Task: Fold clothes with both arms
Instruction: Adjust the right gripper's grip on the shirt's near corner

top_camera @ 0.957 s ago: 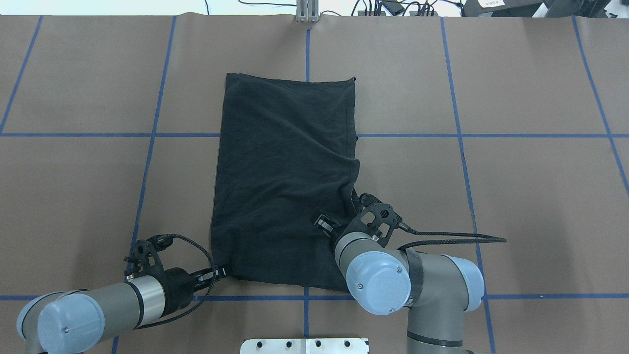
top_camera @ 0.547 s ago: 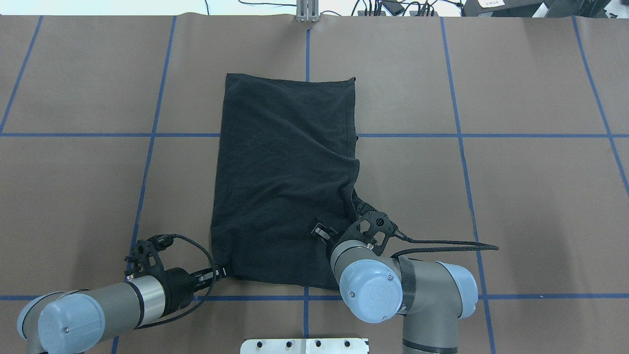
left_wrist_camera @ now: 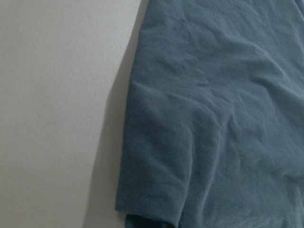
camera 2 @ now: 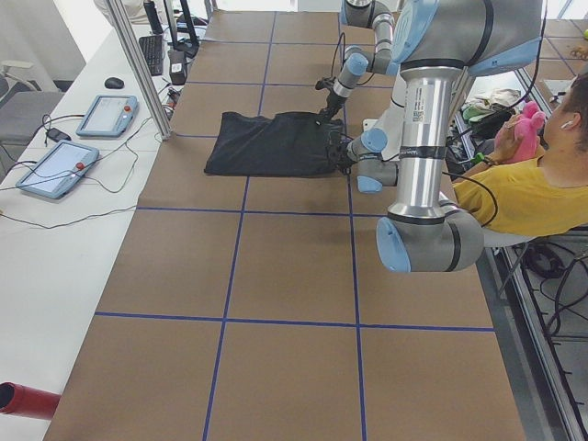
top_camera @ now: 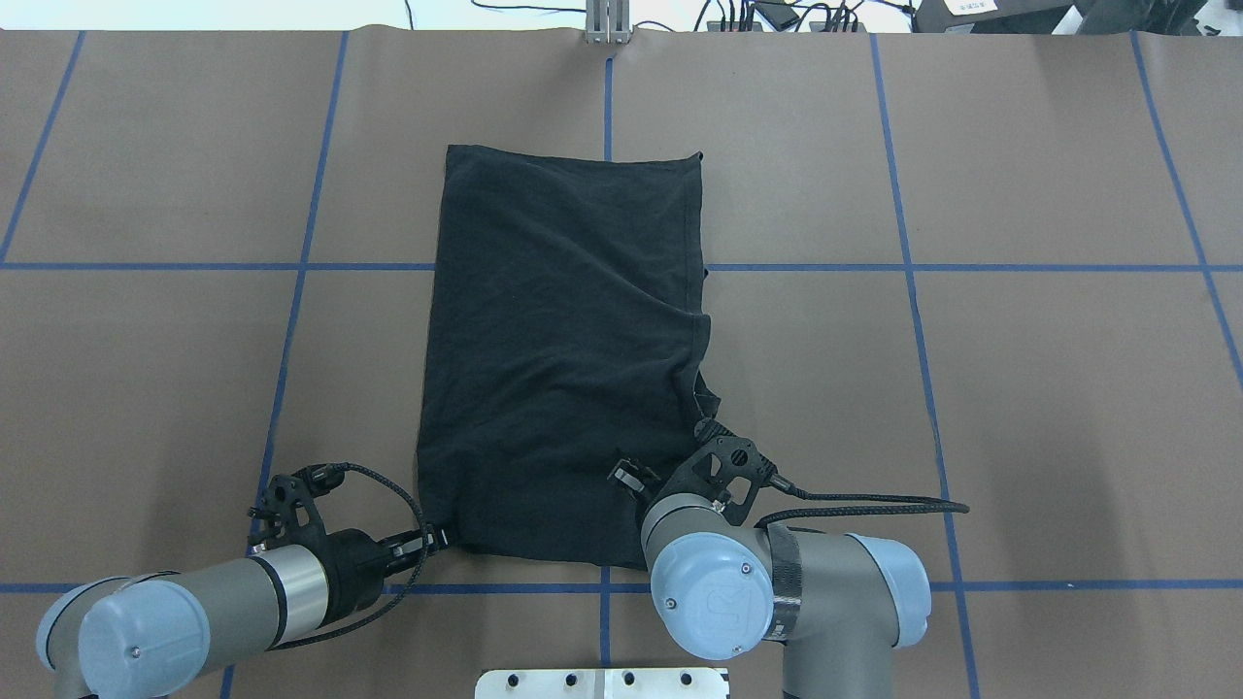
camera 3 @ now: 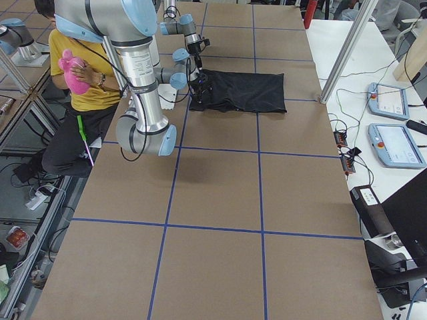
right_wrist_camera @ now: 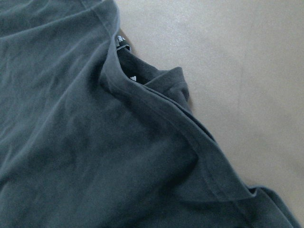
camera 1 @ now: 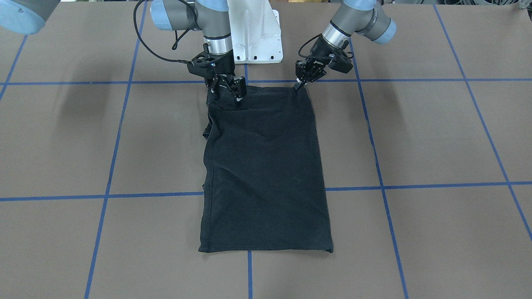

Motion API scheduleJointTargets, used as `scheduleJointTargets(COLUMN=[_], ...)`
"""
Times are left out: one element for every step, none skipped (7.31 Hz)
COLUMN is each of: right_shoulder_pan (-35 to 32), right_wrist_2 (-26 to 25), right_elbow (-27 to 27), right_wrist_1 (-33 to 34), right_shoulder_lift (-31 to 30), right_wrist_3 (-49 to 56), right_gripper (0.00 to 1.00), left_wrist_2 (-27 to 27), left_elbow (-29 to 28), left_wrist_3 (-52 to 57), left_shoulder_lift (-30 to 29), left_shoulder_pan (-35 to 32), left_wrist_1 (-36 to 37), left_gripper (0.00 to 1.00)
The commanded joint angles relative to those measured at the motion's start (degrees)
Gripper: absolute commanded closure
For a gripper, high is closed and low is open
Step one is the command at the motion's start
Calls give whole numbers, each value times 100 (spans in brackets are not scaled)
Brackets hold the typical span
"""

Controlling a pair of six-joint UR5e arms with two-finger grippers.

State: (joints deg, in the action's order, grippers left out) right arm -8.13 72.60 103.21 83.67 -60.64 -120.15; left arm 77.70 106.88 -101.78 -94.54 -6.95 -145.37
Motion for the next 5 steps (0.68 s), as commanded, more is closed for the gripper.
scheduleJointTargets(right_shoulder_pan=[39, 39, 31, 39, 39], right_wrist_2=[0, 0, -9, -9, -18], right_elbow=[-125, -160, -160, -169, -169], right_wrist_1=[18, -8, -17, -26, -35], right_shoulder_lift=[17, 17, 26, 26, 26], right_wrist_3=[-9, -17, -26, -26, -52], right_gripper=[11, 11, 15, 22, 32], left_wrist_2=[0, 0, 0, 0, 0], left_elbow=[8, 8, 0, 8, 8], left_wrist_3=[0, 0, 0, 0, 0], left_shoulder_lift=[-3, -3, -3, -3, -3], left_shoulder_pan=[1, 1, 1, 1, 1], left_wrist_1=[0, 0, 0, 0, 0], left_gripper=[100, 100, 100, 100, 100])
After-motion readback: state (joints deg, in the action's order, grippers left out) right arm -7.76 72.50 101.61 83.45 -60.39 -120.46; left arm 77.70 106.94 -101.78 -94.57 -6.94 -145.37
